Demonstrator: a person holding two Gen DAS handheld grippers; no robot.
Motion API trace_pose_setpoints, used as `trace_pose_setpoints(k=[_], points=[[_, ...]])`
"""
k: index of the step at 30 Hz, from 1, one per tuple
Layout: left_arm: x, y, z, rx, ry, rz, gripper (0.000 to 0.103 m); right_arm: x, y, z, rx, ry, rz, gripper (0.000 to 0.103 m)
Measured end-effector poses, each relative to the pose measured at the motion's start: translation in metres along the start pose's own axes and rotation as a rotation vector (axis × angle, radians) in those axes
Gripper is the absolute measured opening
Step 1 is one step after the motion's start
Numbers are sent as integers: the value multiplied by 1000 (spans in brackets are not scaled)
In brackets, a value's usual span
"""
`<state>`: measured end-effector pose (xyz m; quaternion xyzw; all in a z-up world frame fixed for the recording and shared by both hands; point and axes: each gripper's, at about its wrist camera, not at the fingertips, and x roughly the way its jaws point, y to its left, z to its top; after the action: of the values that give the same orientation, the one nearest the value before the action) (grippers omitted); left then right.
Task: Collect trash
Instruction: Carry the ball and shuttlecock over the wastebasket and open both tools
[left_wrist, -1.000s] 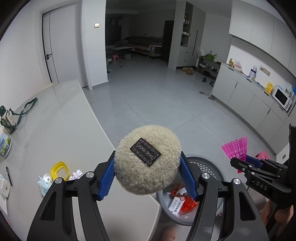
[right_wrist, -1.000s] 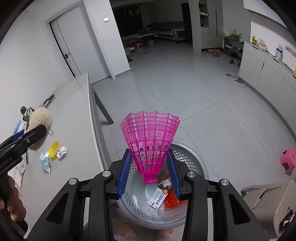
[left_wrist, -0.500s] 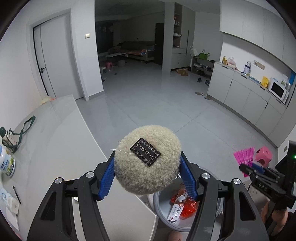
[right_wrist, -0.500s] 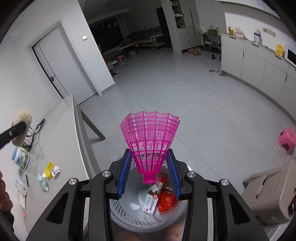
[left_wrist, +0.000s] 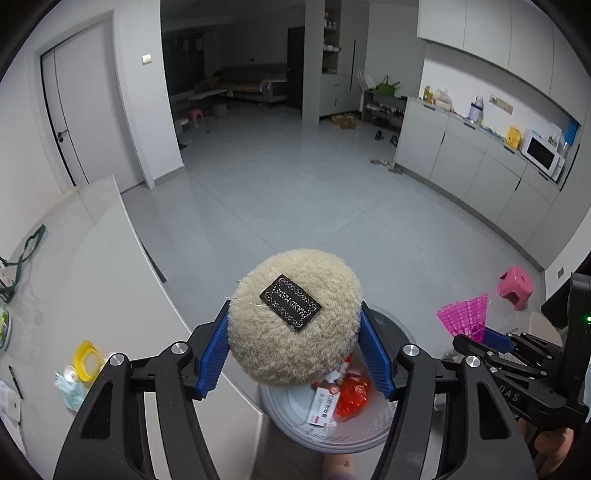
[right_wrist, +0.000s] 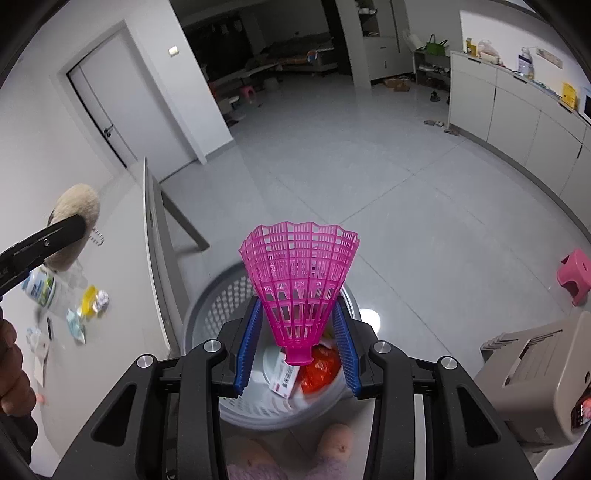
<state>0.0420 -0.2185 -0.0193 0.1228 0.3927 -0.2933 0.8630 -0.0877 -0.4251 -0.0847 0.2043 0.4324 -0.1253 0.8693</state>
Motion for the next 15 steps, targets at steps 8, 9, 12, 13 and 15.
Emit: trace_pose_setpoints(k=[8,9,12,13,15], points=[[41,-9,-28,-42,106,-18,62,38,-3,-19,-30,113,25,38],[44,-12,-32,-40,116,-19,62,44,-3,-21,-31,126,29,38],[57,-20,-39,-30,148,-20,62,56,-5,-23,-34,158,33,38],[60,-20,-41,-29,157,-22,62,60,-5,-23,-34,165,33,38],[68,-22,-45,-28,183,-24,62,67,-5,-22,-33,179,36,38]])
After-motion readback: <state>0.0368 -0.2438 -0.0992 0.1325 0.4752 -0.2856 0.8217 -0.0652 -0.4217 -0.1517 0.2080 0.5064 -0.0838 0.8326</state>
